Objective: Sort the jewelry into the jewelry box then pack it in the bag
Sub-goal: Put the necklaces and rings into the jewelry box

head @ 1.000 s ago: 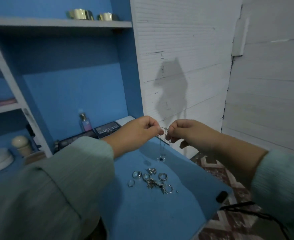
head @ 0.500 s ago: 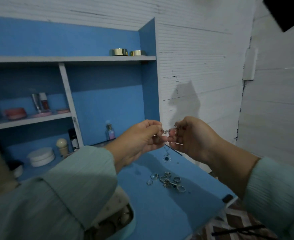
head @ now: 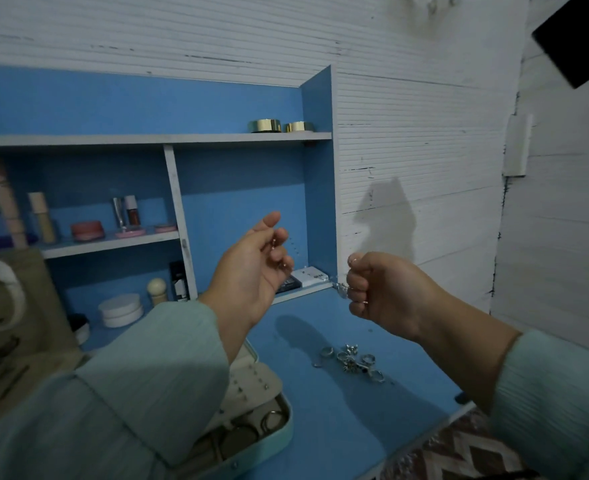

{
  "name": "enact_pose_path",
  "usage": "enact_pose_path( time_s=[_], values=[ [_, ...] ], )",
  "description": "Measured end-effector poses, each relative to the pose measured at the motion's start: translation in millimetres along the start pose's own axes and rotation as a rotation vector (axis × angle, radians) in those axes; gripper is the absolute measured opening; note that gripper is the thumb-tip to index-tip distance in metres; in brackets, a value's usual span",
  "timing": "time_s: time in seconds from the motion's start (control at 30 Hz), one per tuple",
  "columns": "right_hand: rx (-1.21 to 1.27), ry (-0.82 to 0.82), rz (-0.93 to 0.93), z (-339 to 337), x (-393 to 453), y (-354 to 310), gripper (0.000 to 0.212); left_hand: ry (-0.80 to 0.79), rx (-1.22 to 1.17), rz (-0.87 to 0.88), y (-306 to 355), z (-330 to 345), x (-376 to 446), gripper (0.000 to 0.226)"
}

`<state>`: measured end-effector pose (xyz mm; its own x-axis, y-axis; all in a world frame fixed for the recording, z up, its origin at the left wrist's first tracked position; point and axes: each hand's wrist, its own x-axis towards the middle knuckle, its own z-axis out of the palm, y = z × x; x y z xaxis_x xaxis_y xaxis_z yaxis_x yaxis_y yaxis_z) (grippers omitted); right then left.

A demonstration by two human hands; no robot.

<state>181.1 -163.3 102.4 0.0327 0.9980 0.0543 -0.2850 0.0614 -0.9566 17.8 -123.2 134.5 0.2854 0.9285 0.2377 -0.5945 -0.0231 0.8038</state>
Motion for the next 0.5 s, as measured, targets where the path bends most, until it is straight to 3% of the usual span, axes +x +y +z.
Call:
enact_pose_path(
  time_s=[0.37,0.5],
  values=[
    [-0.427,0.024,0.016,10,-7,7,0.011,0.078,0.13,0.188,9,-7,-12,0.031],
    [-0.385,0.11,0.088,18,-5,7,0.012,0.027,0.252,0.232,10,-6,-18,0.034]
  ],
)
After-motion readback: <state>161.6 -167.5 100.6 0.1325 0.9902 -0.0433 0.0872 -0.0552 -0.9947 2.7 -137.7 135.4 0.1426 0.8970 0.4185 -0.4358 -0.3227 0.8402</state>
